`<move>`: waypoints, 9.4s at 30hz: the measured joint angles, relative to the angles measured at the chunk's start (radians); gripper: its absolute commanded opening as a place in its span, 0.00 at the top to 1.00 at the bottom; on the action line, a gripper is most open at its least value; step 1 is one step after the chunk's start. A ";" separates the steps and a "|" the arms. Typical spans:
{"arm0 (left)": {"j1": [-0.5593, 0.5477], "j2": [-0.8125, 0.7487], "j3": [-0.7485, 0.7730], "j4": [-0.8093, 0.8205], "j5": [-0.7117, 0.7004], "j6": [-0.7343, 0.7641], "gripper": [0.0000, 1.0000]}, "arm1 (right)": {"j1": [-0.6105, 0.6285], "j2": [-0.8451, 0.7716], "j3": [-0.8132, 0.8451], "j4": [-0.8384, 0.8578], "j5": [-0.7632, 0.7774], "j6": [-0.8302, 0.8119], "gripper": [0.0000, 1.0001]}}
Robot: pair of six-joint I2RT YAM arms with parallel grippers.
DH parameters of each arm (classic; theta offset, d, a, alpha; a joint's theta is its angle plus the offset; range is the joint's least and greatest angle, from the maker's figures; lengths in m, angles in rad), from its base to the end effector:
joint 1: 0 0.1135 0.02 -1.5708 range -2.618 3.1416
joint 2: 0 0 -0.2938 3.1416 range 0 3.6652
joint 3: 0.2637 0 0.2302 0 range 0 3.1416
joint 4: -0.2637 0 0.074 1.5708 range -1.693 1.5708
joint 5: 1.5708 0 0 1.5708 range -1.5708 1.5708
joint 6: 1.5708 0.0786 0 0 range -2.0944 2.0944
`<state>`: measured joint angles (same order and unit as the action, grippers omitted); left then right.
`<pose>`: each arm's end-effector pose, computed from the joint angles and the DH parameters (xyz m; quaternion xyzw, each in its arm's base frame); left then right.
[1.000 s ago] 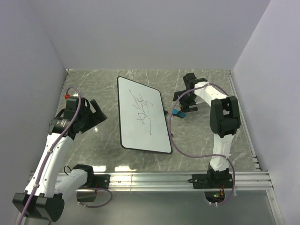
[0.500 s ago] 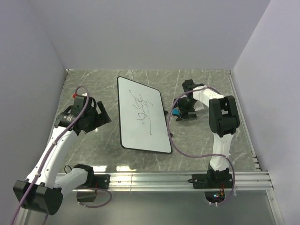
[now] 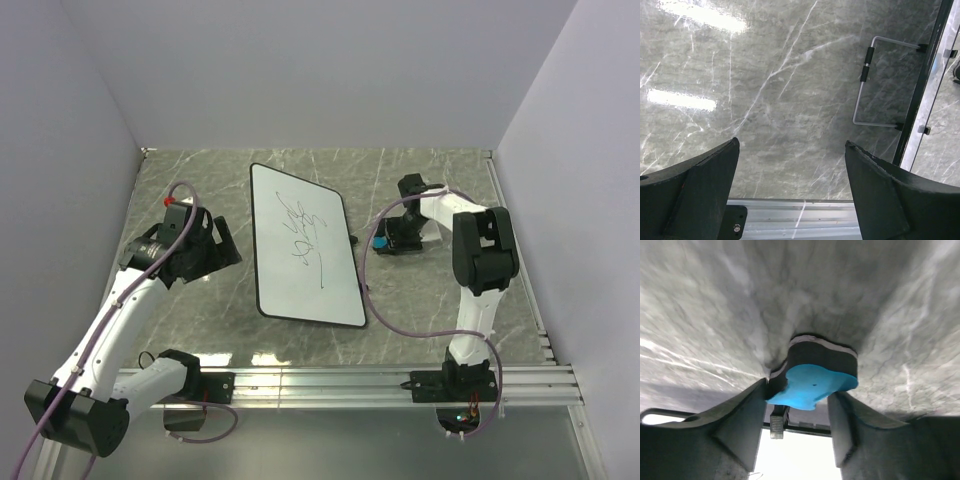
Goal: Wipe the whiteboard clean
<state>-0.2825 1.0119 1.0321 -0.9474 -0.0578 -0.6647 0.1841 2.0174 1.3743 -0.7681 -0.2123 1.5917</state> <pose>0.1710 -0.0449 0.3051 -0.1891 0.9293 -0.1198 0.2938 0.3752 0.0867 0.1443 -0.6350 -0.7611 -0.1281 0.0319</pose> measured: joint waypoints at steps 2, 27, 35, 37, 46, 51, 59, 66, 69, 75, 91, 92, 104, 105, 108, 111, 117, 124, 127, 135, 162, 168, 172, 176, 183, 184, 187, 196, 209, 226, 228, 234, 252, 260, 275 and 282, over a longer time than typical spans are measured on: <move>-0.001 0.000 0.000 -0.001 -0.001 0.000 0.09 | -0.012 -0.007 -0.009 0.004 0.005 -0.005 0.50; -0.002 0.151 0.191 0.188 0.117 0.018 0.24 | -0.015 -0.310 -0.081 0.131 0.006 -0.492 1.00; -0.002 0.312 0.120 0.396 0.288 0.009 0.47 | -0.015 -0.390 -0.071 0.129 -0.025 -0.607 1.00; -0.002 0.344 0.094 0.440 0.332 0.003 0.62 | -0.015 -0.405 -0.075 0.129 -0.042 -0.635 1.00; 0.013 0.529 0.175 0.604 0.588 -0.012 0.99 | -0.015 -0.461 -0.122 0.201 -0.227 -0.777 1.00; 0.021 0.721 0.337 0.578 0.752 0.058 1.00 | -0.001 -0.459 -0.141 0.253 -0.367 -0.837 1.00; 0.018 0.807 0.439 0.509 0.801 0.124 1.00 | 0.111 -0.360 0.013 0.272 -0.444 -0.915 1.00; -0.014 0.825 0.500 0.457 0.755 0.131 1.00 | 0.189 -0.097 0.261 0.332 -0.480 -0.883 1.00; -0.040 0.837 0.543 0.414 0.704 0.134 1.00 | 0.195 0.004 0.351 0.350 -0.517 -0.830 1.00; -0.076 0.840 0.600 0.367 0.652 0.131 1.00 | 0.169 0.113 0.576 0.380 -0.532 -0.745 1.00; -0.087 0.838 0.607 0.335 0.600 0.119 1.00 | 0.103 0.098 0.361 0.549 -0.653 -0.575 1.00; -0.087 0.838 0.608 0.333 0.597 0.118 1.00 | 0.095 0.096 0.343 0.530 -0.668 -0.575 1.00; -0.086 0.844 0.616 0.335 0.594 0.122 1.00 | 0.074 0.084 0.293 0.228 -0.772 -0.705 0.35; -0.086 0.843 0.615 0.338 0.595 0.123 1.00 | 0.076 0.089 0.309 0.209 -0.768 -0.713 0.29; -0.087 0.841 0.610 0.345 0.597 0.126 1.00 | 0.089 0.122 0.423 0.109 -0.758 -0.749 0.23; -0.087 0.837 0.604 0.351 0.599 0.126 1.00 | 0.108 0.146 0.523 0.037 -0.716 -0.787 0.23; -0.088 0.830 0.594 0.361 0.599 0.126 1.00 | 0.123 0.146 0.564 -0.049 -0.633 -0.848 0.23; -0.096 0.822 0.586 0.379 0.595 0.122 1.00 | 0.108 0.108 0.486 -0.089 -0.558 -0.901 0.24; -0.098 0.819 0.586 0.381 0.591 0.121 1.00 | 0.104 0.092 0.456 -0.089 -0.537 -0.918 0.26; -0.103 0.816 0.584 0.388 0.584 0.121 1.00 | 0.096 0.077 0.428 -0.082 -0.533 -0.921 0.26; -0.114 0.801 0.571 0.402 0.568 0.119 1.00 | 0.057 0.130 0.613 -0.182 -0.495 -1.018 0.44; -0.114 0.800 0.570 0.402 0.568 0.119 1.00 | 0.058 0.129 0.613 -0.182 -0.495 -1.033 0.47; -0.114 0.798 0.566 0.406 0.567 0.119 1.00 | 0.060 0.129 0.614 -0.183 -0.496 -1.037 0.50; -0.115 0.798 0.565 0.408 0.567 0.118 1.00 | 0.063 0.124 0.615 -0.187 -0.495 -1.040 0.50; -0.115 0.798 0.563 0.410 0.567 0.118 1.00 | 0.072 0.120 0.615 -0.187 -0.496 -1.040 0.50; -0.115 0.797 0.562 0.410 0.566 0.118 1.00 | 0.075 0.121 0.615 -0.187 -0.496 -1.040 0.51; -0.114 0.796 0.559 0.412 0.565 0.117 1.00 | 0.082 0.120 0.621 -0.184 -0.496 -1.037 0.51; -0.114 0.789 0.547 0.424 0.562 0.111 1.00 | 0.104 0.096 0.611 -0.120 -0.520 -0.996 0.72; -0.114 0.782 0.533 0.431 0.555 0.102 1.00 | 0.105 0.093 0.590 -0.120 -0.488 -1.002 1.00; -0.112 0.778 0.522 0.431 0.547 0.098 1.00 | 0.103 0.169 0.694 -0.227 -0.443 -1.001 1.00; -0.111 0.777 0.520 0.431 0.547 0.097 1.00 | 0.099 0.202 0.761 -0.228 -0.463 -0.973 1.00; -0.111 0.772 0.513 0.435 0.546 0.092 1.00 | 0.097 0.239 0.838 -0.121 -0.514 -0.858 1.00; -0.111 0.746 0.474 0.449 0.531 0.072 1.00 | 0.086 0.110 0.528 0.206 -0.486 -0.750 1.00; -0.111 0.746 0.475 0.446 0.531 0.071 1.00 | 0.024 -0.002 0.228 0.268 -0.445 -0.806 1.00; -0.111 0.745 0.474 0.454 0.537 0.072 1.00 | 0.042 0.091 0.484 0.129 -0.381 -0.853 1.00; -0.111 0.744 0.474 0.449 0.533 0.072 1.00 | 0.067 0.127 0.575 0.113 -0.356 -0.855 1.00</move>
<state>-0.3935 1.7557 1.5059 -0.4988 0.4747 -0.5922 0.2512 2.1448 1.9495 -0.6552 -0.5686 0.7368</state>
